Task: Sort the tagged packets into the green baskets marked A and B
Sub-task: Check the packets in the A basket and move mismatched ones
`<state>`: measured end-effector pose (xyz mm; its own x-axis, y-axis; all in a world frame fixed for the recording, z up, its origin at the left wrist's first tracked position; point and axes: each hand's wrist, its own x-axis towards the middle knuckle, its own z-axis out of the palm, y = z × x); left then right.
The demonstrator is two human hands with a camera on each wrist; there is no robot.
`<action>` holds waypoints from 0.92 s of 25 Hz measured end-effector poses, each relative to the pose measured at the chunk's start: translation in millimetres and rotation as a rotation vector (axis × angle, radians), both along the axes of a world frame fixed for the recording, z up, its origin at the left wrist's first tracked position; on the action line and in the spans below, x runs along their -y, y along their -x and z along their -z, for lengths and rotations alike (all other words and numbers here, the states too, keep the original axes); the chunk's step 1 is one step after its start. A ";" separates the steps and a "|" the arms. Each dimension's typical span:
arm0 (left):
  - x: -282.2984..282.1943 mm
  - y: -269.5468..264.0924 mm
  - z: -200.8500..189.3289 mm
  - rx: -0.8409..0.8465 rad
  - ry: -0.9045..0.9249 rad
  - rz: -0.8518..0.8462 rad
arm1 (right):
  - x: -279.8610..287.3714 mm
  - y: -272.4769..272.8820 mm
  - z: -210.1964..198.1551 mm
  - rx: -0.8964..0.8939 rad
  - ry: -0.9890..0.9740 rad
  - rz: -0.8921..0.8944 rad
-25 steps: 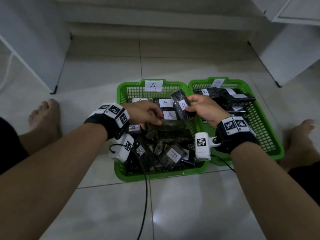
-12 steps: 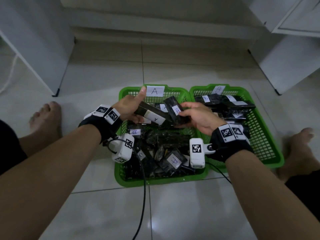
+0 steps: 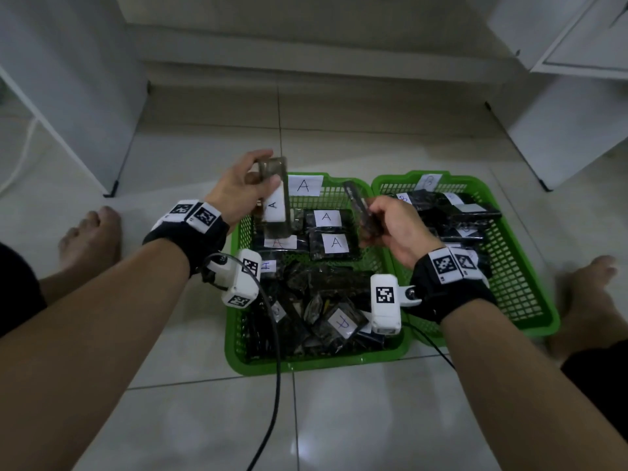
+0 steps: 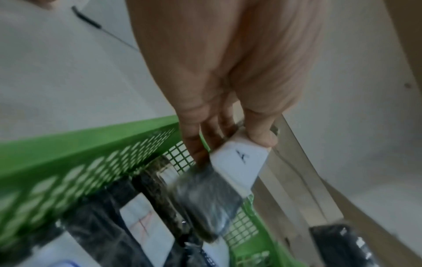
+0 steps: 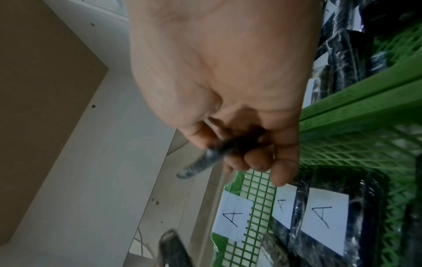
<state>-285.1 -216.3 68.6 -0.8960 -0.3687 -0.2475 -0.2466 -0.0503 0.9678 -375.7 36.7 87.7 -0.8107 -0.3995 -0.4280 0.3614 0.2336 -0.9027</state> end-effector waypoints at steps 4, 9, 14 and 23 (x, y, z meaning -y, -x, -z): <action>-25.6 0.1 -7.1 0.053 0.353 0.323 | 6.1 -7.5 -0.5 0.023 -0.046 -0.079; -36.5 6.4 -4.9 -0.021 0.546 0.535 | 22.5 -15.3 4.1 -0.028 -0.126 -0.073; -36.7 3.6 -1.0 0.017 0.670 0.525 | 27.6 -11.4 12.3 -0.073 -0.110 -0.013; -35.4 15.8 12.2 0.353 1.348 0.589 | 13.4 7.3 6.4 -0.085 -0.272 0.002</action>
<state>-300.8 -180.9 56.5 -0.9607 -0.1088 -0.2552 -0.1374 0.9858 0.0969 -383.0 23.3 81.2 -0.8487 -0.2778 -0.4500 0.2881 0.4707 -0.8339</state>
